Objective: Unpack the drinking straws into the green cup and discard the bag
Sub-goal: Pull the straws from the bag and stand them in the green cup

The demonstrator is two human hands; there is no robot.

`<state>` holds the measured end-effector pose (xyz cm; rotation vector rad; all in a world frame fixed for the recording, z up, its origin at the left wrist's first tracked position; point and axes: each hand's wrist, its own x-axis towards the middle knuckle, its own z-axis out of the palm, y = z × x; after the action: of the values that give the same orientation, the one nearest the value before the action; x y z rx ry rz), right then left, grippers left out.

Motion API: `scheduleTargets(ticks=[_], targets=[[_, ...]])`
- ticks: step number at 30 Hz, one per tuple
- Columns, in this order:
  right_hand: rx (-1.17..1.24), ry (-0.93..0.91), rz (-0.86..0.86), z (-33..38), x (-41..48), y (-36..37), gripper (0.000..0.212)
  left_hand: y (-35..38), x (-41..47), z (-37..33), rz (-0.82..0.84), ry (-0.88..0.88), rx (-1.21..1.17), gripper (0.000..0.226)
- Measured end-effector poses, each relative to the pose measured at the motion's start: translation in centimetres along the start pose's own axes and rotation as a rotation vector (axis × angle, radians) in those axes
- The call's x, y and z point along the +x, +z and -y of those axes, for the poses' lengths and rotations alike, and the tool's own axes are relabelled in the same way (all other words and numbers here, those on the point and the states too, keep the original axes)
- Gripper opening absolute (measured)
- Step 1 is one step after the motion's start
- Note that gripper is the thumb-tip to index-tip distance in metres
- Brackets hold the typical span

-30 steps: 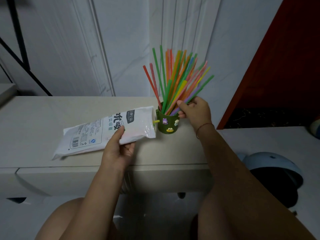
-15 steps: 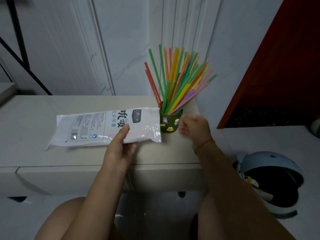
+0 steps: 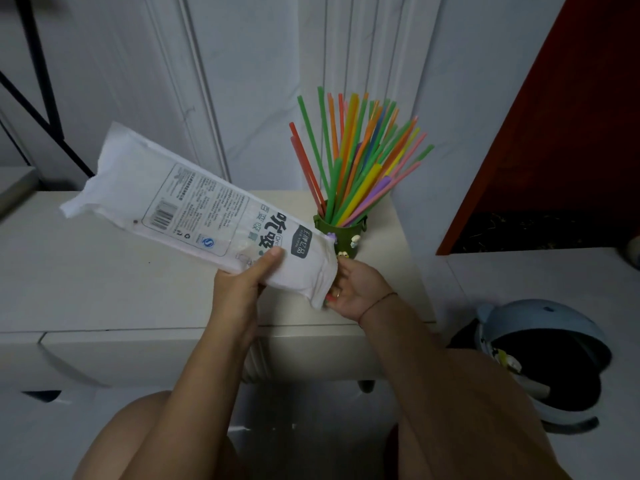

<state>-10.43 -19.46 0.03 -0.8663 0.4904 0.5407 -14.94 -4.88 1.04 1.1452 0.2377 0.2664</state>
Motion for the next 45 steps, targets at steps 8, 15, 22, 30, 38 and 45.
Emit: scheduleTargets(ticks=[8, 15, 22, 30, 38, 45], targets=[[-0.22, -0.229, -0.042, 0.0, -0.3, 0.0, 0.009, -2.2, 2.0, 1.2, -0.191, -0.381, -0.461, 0.023], [-0.612, -0.433, -0.029, -0.4, -0.5, 0.4, 0.018, -2.0, 2.1, 1.4, -0.235, -0.422, -0.5, 0.009], [-0.676, -0.474, -0.063, 0.0, -0.5, 0.3, 0.006, -2.2, 2.4, 1.4, -0.261, -0.416, -0.519, 0.012], [-0.712, -0.485, 0.023, -0.6, -0.4, 0.4, 0.011, -1.7, 2.4, 1.3, -0.295, -0.408, -0.529, 0.017], [-0.578, -0.629, -0.026, 1.4, -0.7, -0.5, 0.012, -1.9, 2.4, 0.9, -0.303, -0.396, -0.56, 0.014], [-0.399, -0.596, -0.009, 2.2, -0.8, -0.9, 0.008, -1.7, 2.1, 1.1, -0.256, -0.402, -0.64, 0.017]])
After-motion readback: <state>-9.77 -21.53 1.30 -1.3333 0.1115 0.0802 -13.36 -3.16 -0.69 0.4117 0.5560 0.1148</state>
